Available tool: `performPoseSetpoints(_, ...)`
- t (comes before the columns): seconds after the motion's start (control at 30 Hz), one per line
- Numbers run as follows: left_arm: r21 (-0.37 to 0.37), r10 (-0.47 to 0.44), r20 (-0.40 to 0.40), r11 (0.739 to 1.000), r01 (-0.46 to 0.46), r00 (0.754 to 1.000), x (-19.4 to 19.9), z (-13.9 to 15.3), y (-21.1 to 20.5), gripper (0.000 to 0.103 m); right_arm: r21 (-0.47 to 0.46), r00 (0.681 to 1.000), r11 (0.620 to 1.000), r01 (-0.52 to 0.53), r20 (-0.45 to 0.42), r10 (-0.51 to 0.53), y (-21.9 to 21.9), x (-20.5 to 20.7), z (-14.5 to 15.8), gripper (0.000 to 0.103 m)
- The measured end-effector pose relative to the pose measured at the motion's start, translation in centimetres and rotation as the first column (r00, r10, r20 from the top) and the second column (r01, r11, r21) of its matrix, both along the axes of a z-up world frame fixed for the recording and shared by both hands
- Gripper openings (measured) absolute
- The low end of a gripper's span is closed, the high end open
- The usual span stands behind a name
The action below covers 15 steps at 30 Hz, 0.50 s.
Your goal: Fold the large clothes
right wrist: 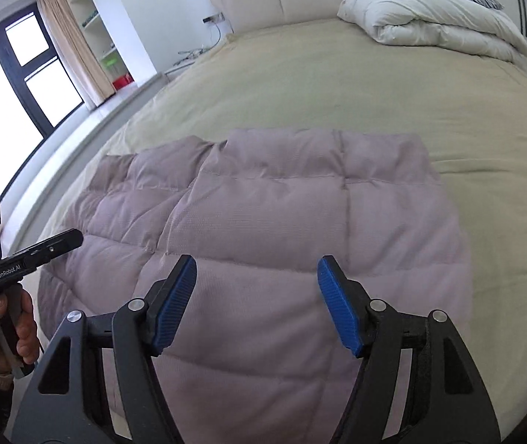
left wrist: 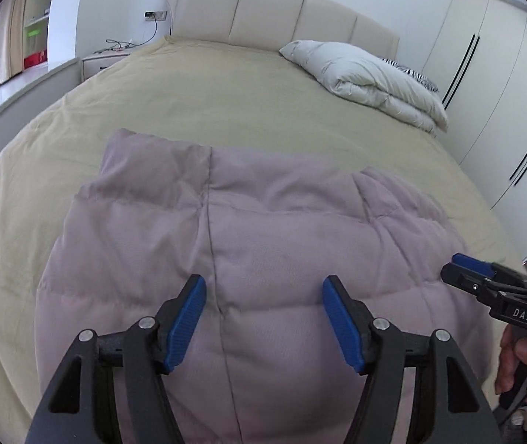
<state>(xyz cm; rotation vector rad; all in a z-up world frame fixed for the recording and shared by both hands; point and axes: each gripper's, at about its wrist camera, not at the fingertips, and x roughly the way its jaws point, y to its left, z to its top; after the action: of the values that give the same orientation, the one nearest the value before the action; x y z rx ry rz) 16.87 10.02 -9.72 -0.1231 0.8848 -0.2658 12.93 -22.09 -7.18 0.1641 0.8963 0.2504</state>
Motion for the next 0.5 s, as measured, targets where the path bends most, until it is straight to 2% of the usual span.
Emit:
performPoseSetpoints(0.07, 0.031, 0.003, 0.008, 1.000, -0.003, 1.000, 2.4, -1.1, -0.4, 0.072, -0.105, 1.000, 0.994, -0.012, -0.022, 0.010, 2.4, 2.4, -0.9, 0.064)
performPoseSetpoints(0.13, 0.021, 0.015, 0.008, 1.000, -0.015, 1.000, 4.1, -1.6, -0.4, 0.072, -0.146, 0.999, 0.989, -0.015, -0.044, 0.008, 2.8, 5.4, -2.5, 0.065)
performPoseSetpoints(0.2, -0.009, 0.016, 0.004, 1.000, -0.016, 1.000, 5.6, -2.1, 0.0, 0.072, -0.146, 0.999, 0.989, 0.011, -0.043, -0.017, 1.8, 7.2, -3.7, 0.065)
performPoseSetpoints(0.3, 0.007, 0.016, -0.016, 1.000, -0.016, 1.000, 8.4, -3.1, -0.9, 0.072, -0.130, 0.996, 0.991, 0.043, -0.072, -0.053, 1.2, 9.7, -4.7, 0.065)
performPoseSetpoints(0.5, 0.023, 0.026, -0.066, 0.999, -0.024, 0.997, 11.6, -4.5, -1.2, 0.073, -0.129, 0.990, 0.988, 0.082, -0.108, -0.096, 1.4, 14.7, -6.9, 0.065)
